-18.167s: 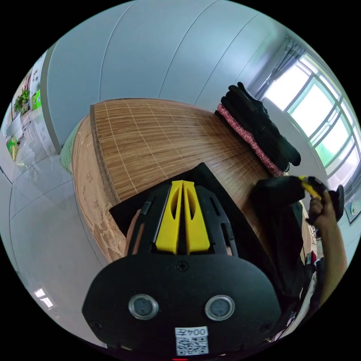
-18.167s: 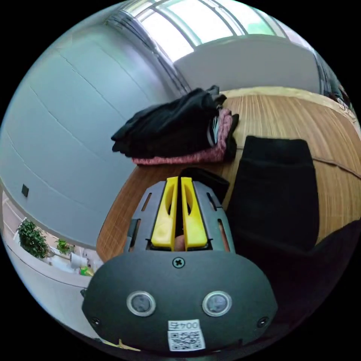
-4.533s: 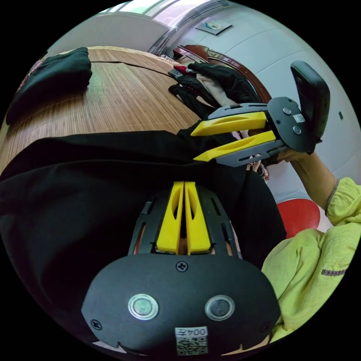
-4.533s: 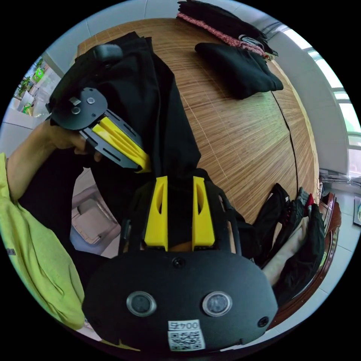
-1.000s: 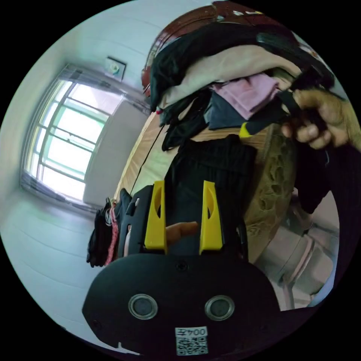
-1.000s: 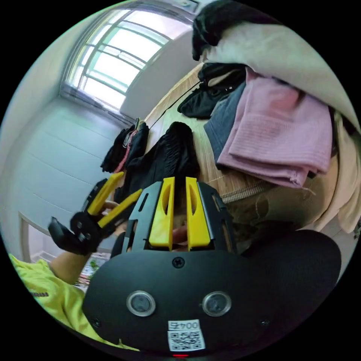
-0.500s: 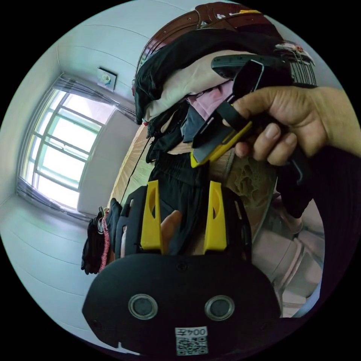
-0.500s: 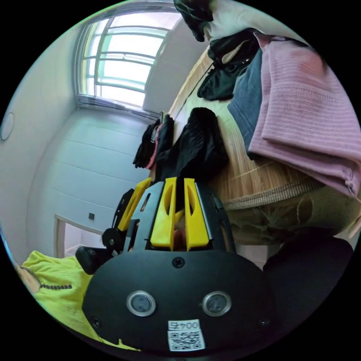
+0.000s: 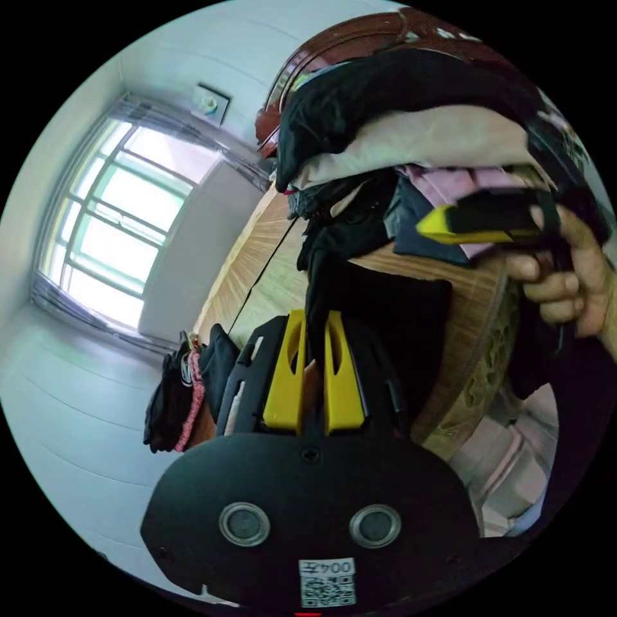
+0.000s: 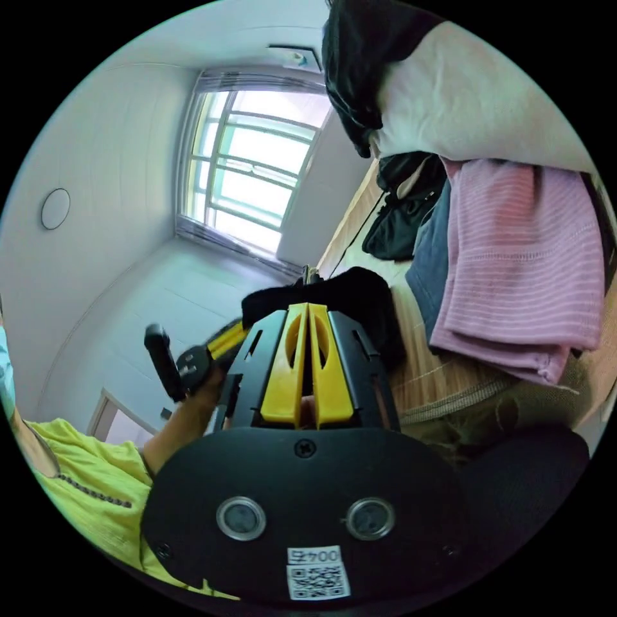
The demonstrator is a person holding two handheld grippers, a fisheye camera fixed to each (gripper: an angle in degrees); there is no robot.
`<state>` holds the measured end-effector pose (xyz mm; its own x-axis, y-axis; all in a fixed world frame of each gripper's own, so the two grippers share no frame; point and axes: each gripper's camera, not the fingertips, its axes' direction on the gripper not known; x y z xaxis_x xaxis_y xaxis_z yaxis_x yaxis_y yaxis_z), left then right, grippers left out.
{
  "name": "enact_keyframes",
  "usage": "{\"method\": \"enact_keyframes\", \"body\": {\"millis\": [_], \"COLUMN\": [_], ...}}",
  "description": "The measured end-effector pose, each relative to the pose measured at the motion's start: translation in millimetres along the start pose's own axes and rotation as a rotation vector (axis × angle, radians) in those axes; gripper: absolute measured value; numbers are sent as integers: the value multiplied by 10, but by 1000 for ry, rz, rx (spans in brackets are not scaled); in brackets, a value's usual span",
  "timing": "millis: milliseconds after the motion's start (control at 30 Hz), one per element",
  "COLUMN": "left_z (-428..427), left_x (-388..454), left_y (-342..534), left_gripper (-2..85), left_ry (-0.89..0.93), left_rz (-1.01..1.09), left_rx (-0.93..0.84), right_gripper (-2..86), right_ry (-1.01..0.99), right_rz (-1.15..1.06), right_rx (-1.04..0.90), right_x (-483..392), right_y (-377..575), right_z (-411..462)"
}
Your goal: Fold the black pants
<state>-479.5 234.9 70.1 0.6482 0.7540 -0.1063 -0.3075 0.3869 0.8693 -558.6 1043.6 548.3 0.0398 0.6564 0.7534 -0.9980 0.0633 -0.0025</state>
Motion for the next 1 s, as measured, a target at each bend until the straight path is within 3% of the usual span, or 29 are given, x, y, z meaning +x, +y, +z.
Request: {"method": "enact_keyframes", "body": {"millis": [133, 300, 467, 567, 767, 1000], "left_z": [194, 321, 473, 548, 876, 1488], "left_x": [-887, -1136, -875, -711, -103, 1219], "left_y": [-429, -630, -518, -416, -174, 241], "left_gripper": [12, 10, 9, 9, 10, 15], "left_ry": [85, 41, 22, 61, 147, 158], "left_rz": [-21, 60, 106, 81, 15, -5], "left_rx": [-85, -94, -63, -30, 35, 19], "right_gripper": [-2, -5, -7, -7, -8, -7], "right_ry": [124, 293, 351, 346, 214, 275], "right_rz": [-42, -138, -120, -86, 173, 162], "right_rx": [-117, -315, -512, -500, -498, -556], "right_x": [-88, -256, -23, 91, 748, 932], "right_y": [-131, -406, -971, -1301, -1641, -1603], "right_z": [257, 987, 2002, 2278, 2437, 2203]}}
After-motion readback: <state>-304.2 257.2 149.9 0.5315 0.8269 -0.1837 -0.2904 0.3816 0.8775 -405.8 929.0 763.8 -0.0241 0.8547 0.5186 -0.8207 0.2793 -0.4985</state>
